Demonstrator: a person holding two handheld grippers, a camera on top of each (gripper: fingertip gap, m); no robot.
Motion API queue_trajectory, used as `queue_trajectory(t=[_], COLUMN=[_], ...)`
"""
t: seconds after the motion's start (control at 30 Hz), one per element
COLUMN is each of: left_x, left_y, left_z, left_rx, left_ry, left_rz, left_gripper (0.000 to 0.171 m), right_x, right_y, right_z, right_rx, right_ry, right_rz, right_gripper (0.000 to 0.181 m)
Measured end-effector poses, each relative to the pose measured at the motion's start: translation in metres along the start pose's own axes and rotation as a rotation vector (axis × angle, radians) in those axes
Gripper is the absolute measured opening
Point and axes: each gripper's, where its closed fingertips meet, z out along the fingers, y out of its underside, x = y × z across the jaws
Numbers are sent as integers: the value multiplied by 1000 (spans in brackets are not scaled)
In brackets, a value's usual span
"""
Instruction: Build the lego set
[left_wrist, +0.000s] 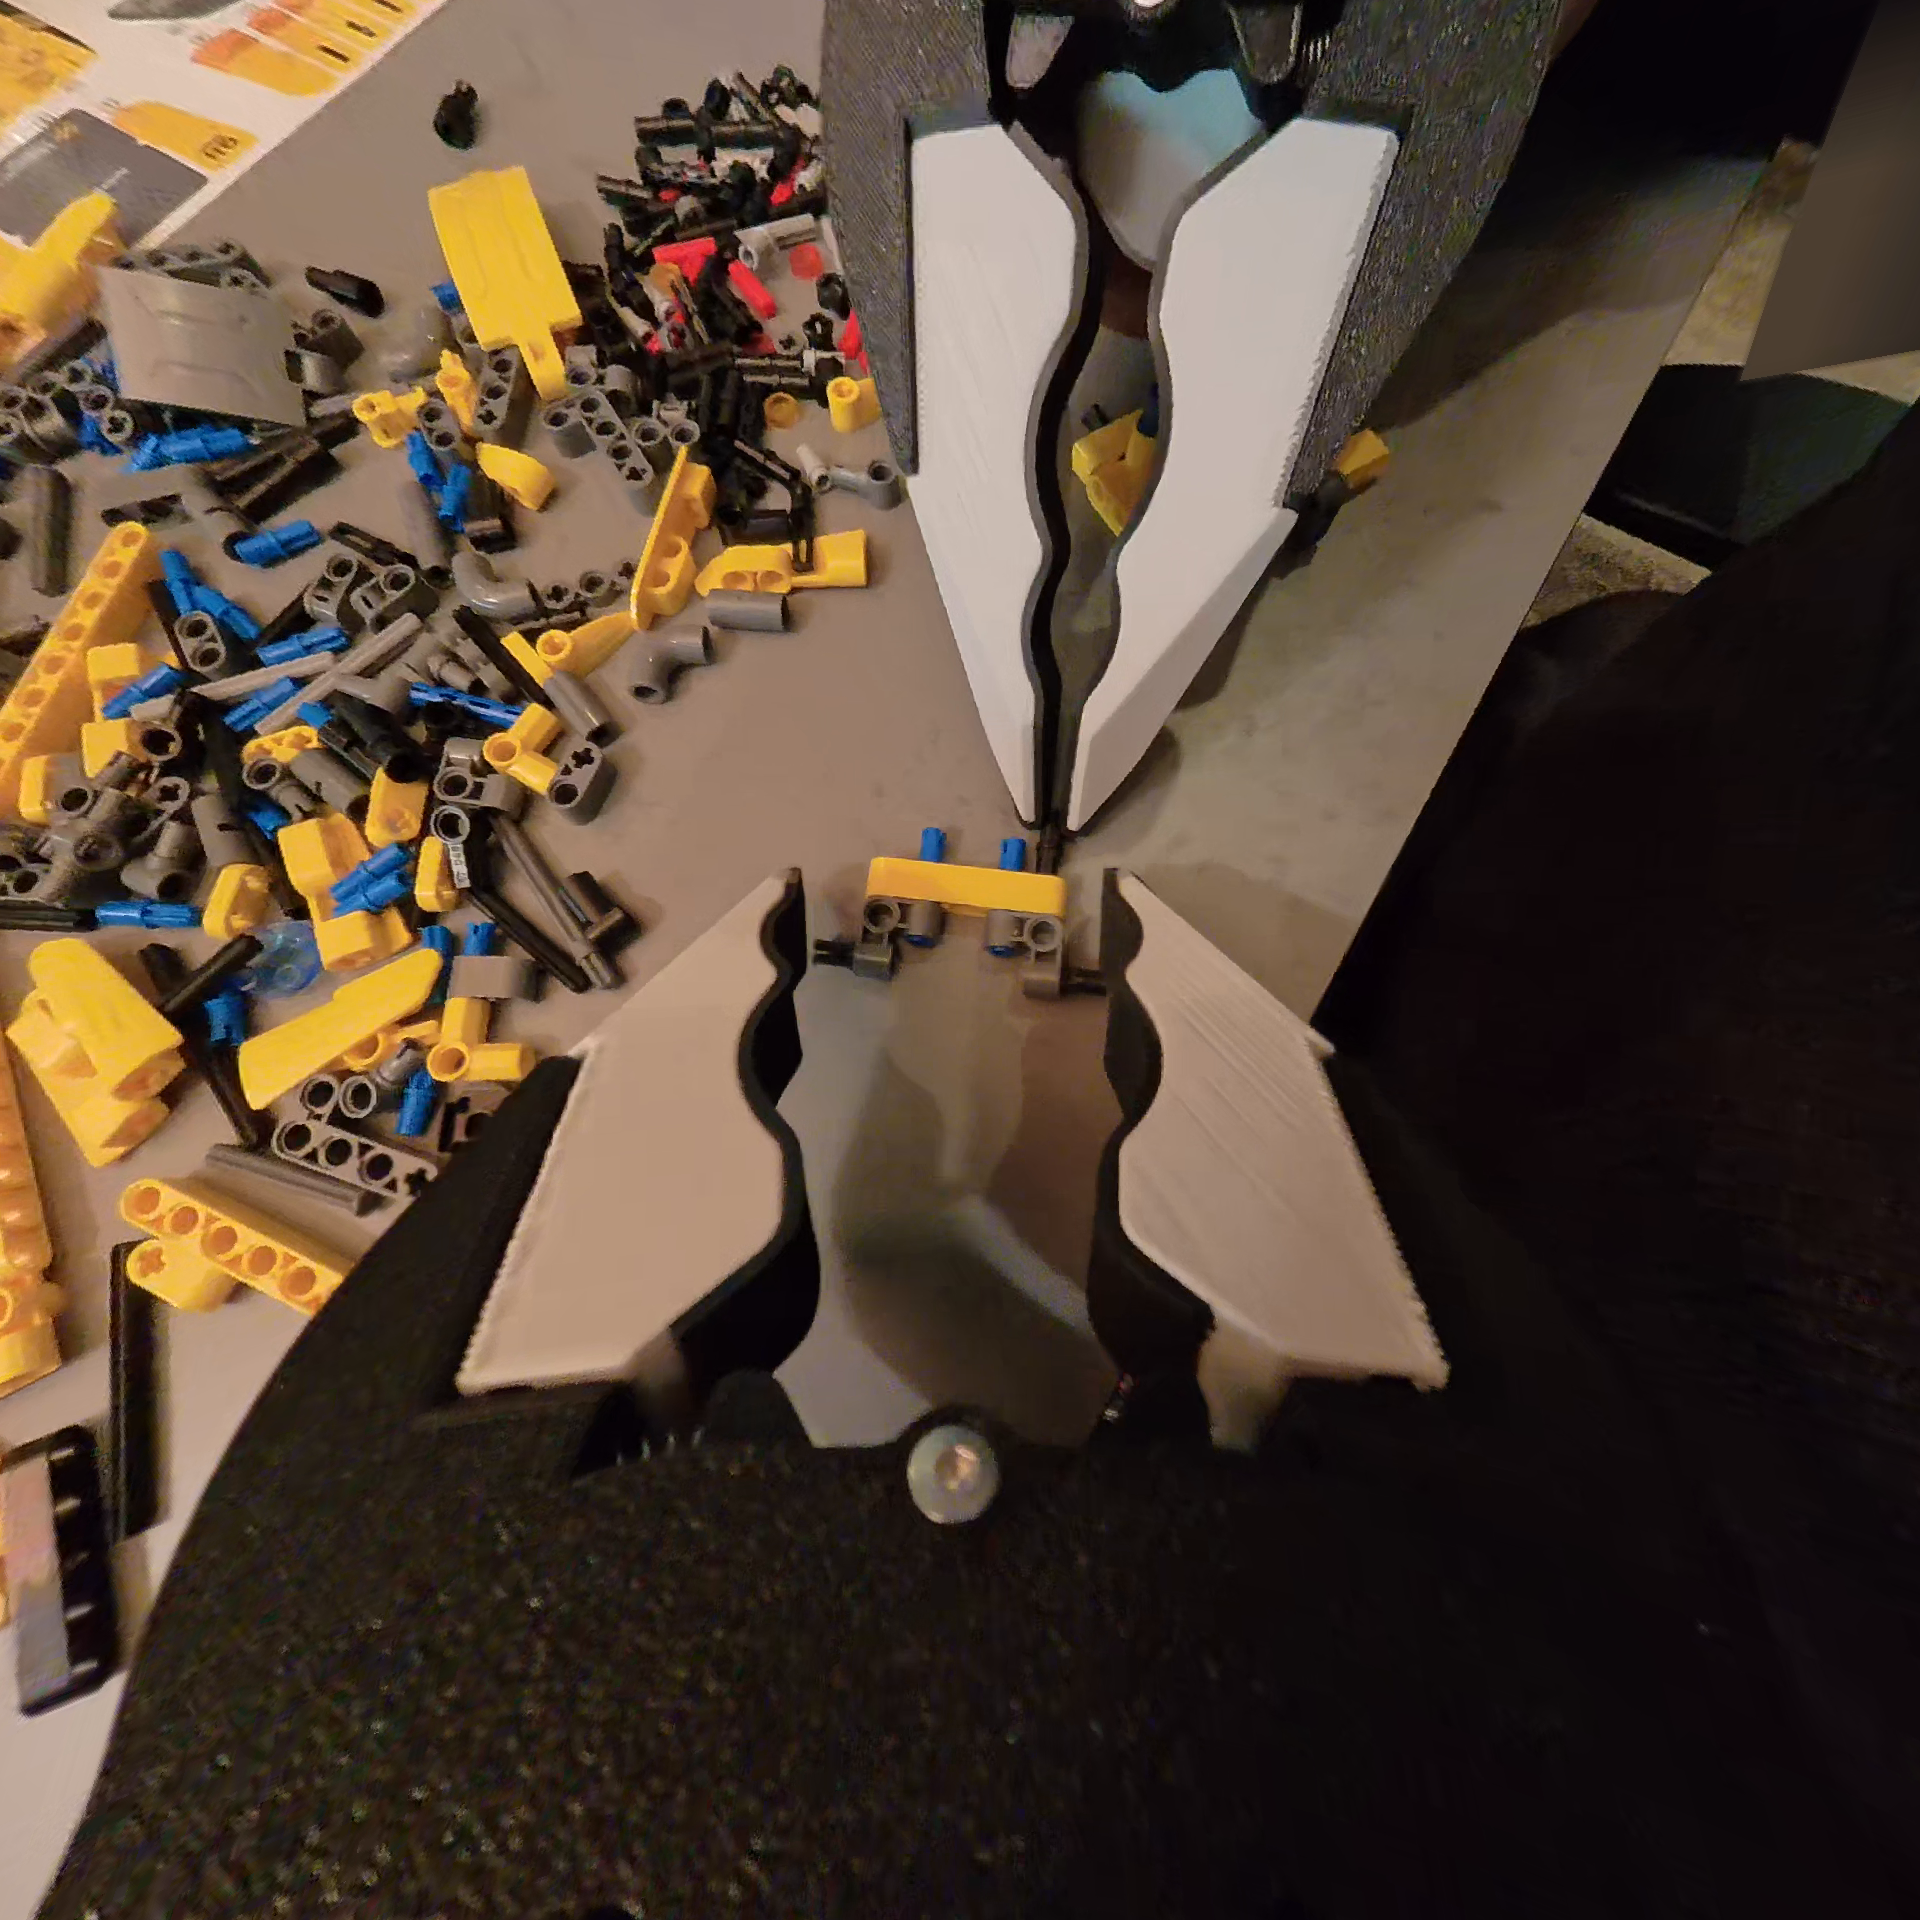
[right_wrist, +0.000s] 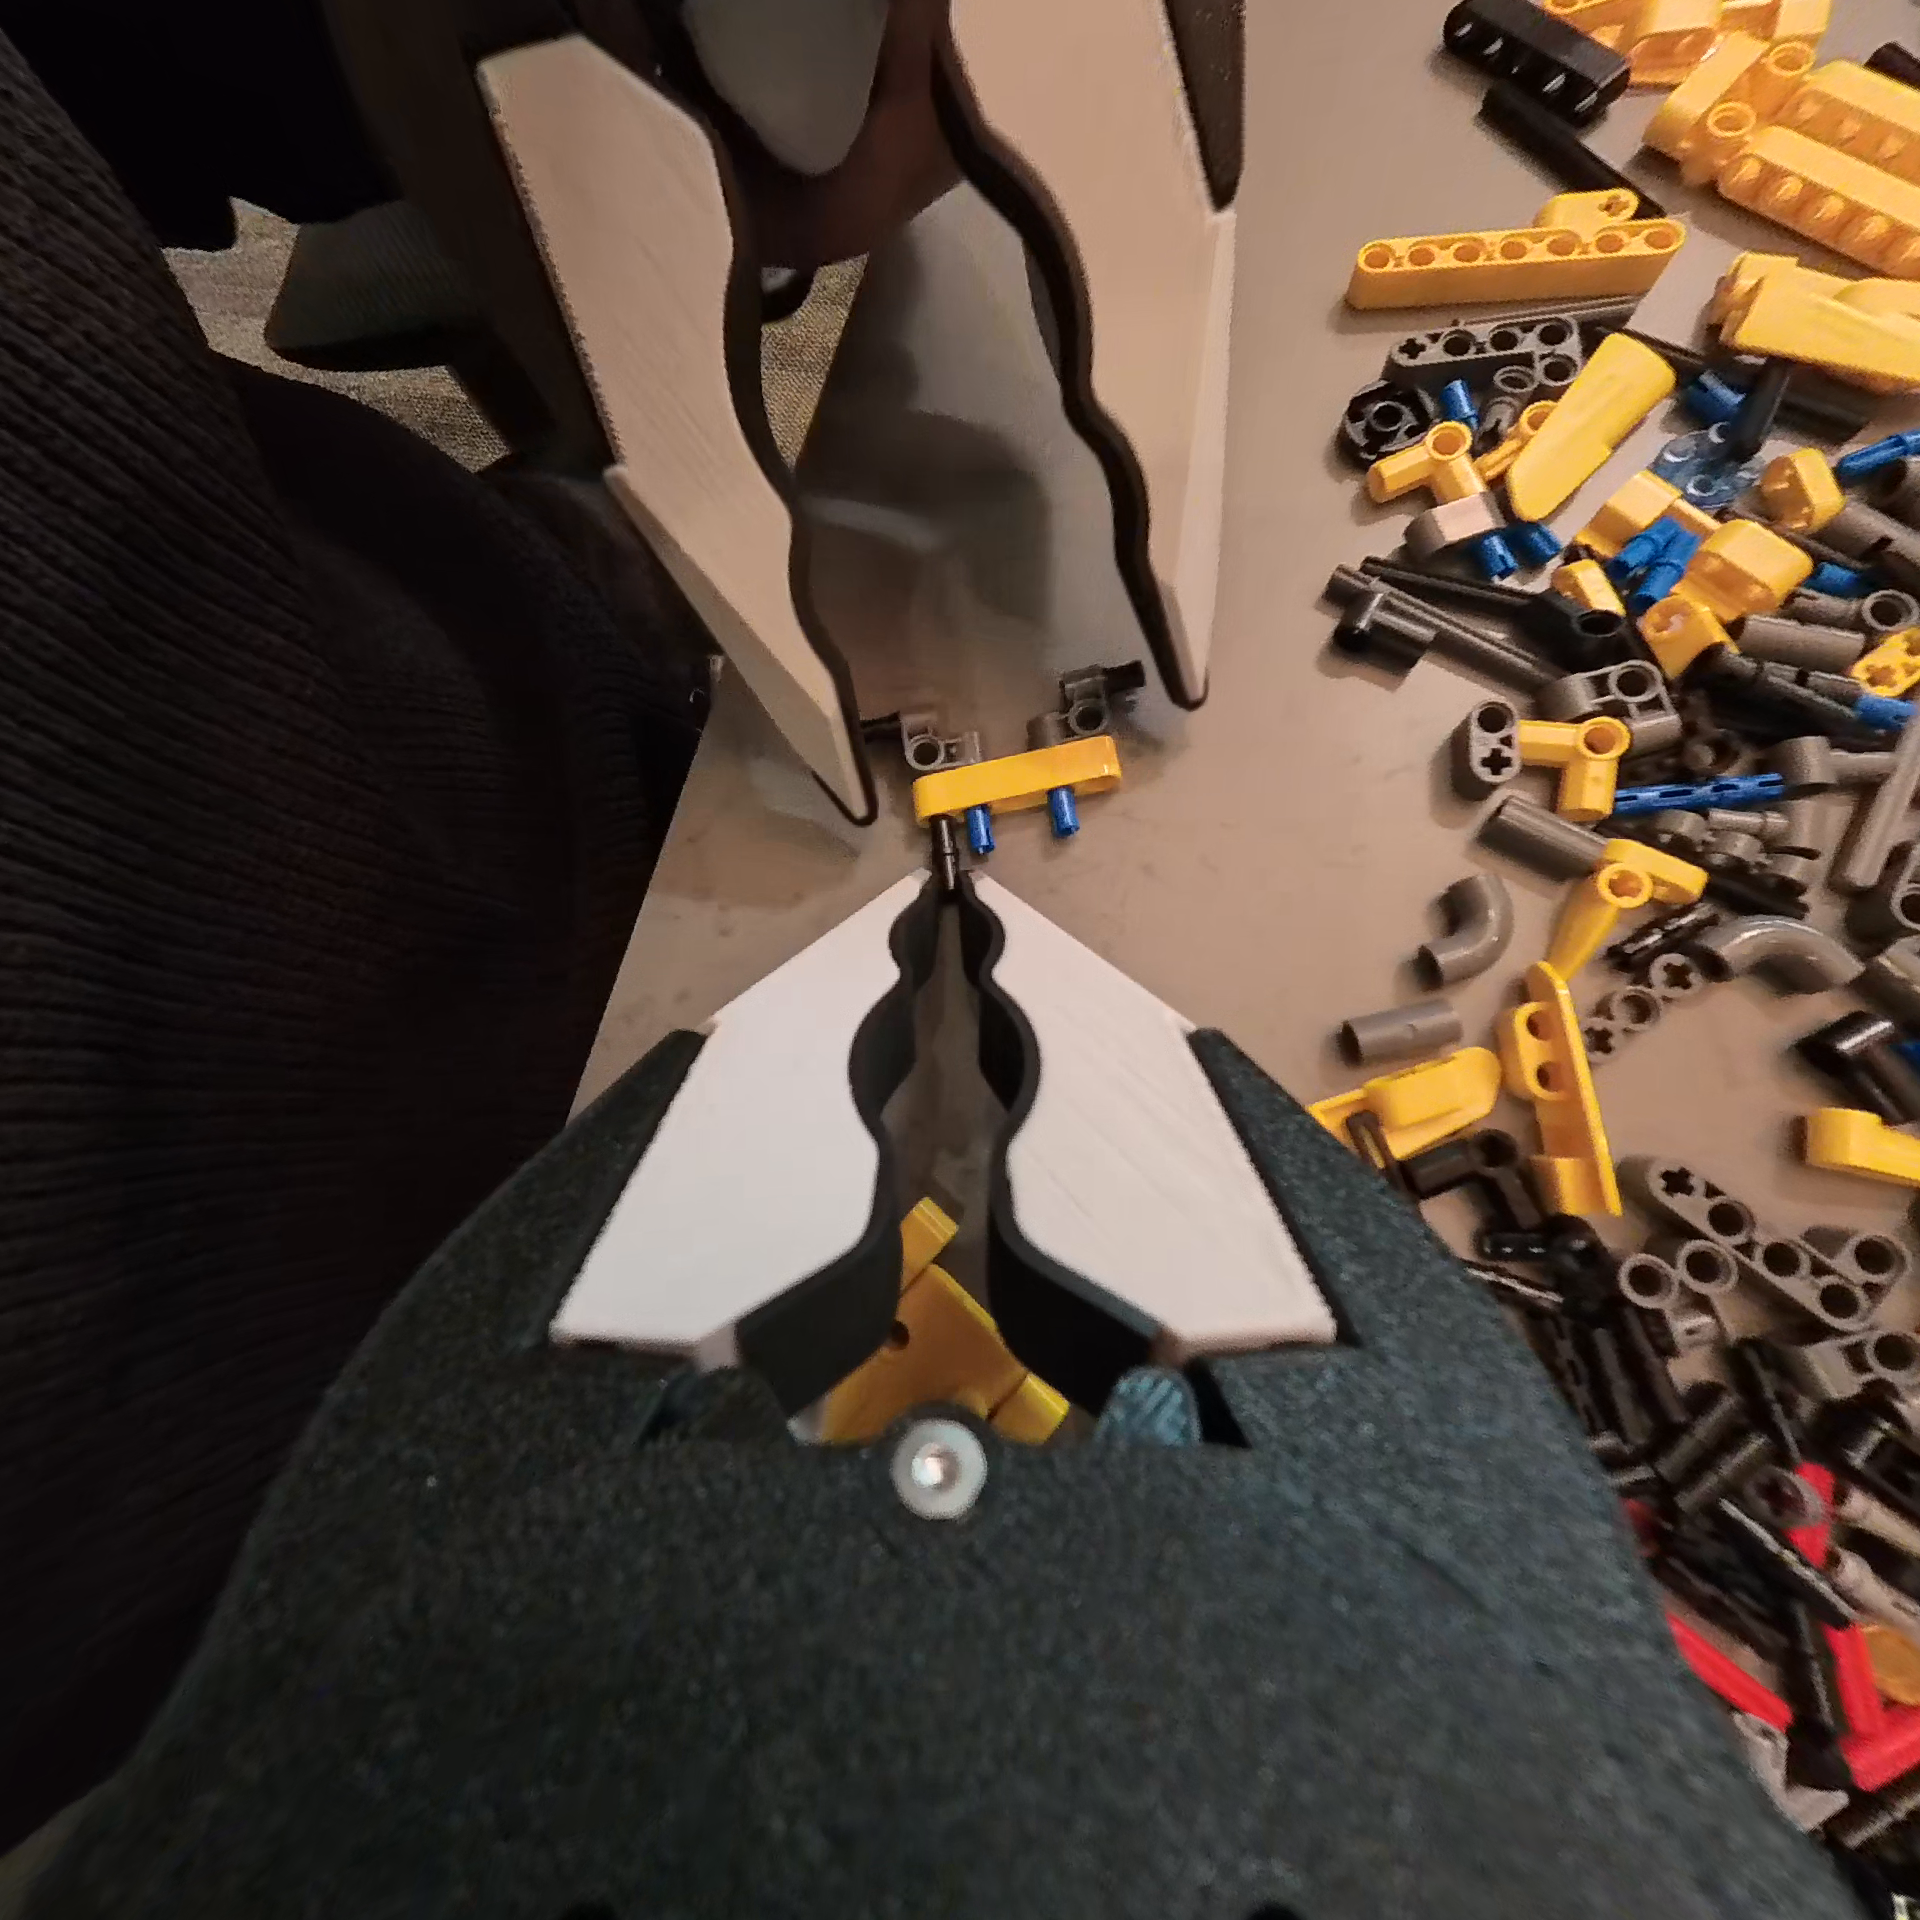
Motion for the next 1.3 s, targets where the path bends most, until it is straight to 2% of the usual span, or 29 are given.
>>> queue_trajectory(t=[0.33,0.53,1.3], left_x=[1,3,2], left_y=[4,4,6], left_z=[6,6,5], left_rx=[-35,-39,-38], left_ry=[14,47,18], left_rz=[89,106,95], left_gripper=[53,40,41], right_x=[0,0,0], right_y=[0,0,0], right_z=[0,0,0], right_rx=[4,6,12], right_ry=[-1,-2,34], right_rz=[-2,-3,-106], right_gripper=[3,3,3])
